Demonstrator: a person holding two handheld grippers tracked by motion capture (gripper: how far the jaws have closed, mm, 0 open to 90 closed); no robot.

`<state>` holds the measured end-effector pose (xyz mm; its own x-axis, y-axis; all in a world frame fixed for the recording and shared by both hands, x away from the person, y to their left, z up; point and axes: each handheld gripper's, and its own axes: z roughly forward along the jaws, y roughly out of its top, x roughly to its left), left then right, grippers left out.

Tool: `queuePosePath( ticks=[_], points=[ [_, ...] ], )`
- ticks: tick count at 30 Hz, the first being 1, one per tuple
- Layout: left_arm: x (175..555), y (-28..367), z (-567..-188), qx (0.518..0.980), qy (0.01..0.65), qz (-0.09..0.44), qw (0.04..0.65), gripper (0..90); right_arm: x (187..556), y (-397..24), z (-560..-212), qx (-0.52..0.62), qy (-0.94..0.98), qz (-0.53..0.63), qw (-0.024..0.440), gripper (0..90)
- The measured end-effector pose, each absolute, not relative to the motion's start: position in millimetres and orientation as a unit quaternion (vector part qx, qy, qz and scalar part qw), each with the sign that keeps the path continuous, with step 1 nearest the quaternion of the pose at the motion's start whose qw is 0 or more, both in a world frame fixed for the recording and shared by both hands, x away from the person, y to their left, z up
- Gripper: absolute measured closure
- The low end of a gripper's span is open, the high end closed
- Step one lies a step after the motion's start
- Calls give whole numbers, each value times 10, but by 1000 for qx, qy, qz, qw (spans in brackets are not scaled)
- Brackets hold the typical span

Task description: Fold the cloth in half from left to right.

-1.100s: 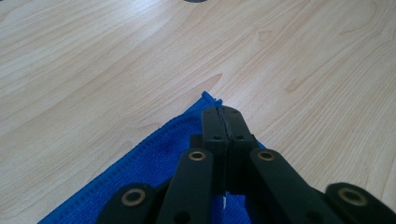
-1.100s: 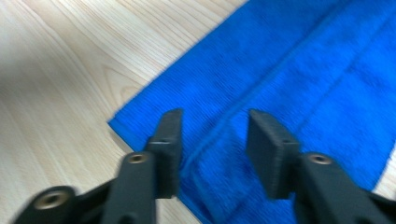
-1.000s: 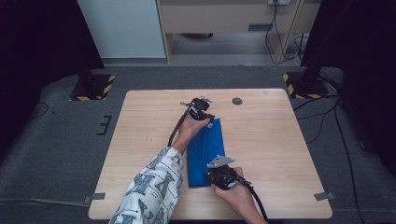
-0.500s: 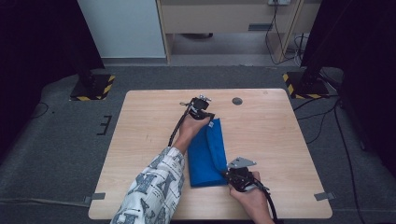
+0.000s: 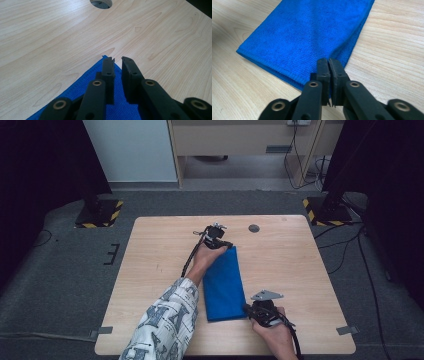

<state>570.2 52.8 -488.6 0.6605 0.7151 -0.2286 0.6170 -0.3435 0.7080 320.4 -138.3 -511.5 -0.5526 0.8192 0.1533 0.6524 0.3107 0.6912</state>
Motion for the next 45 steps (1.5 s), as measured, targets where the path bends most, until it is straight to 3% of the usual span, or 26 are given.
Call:
queuePosePath(
  ticks=[6,11,23,30,34,39,45],
  points=[
    [5592,598,-4814,819,396,99,403,643,3257,-1385,-5075,457,796,374,130,596],
    [5498,744,-4774,824,387,121,395,525,3430,-1382,-5014,448,793,390,135,462],
    [5367,1088,-4753,830,379,122,391,241,4005,-1271,-5035,447,786,401,146,266],
    [5331,1192,-4761,827,382,123,393,122,4359,-1184,-5030,448,788,395,151,191],
    [5304,1210,-4765,829,377,122,395,105,4576,-1139,-5010,443,791,394,151,171],
    [5248,1236,-4764,835,373,124,386,105,4833,-1110,-4989,437,797,388,153,175],
    [5256,1230,-4800,837,375,134,376,105,5077,-1112,-4923,435,794,396,154,239]
  ],
)
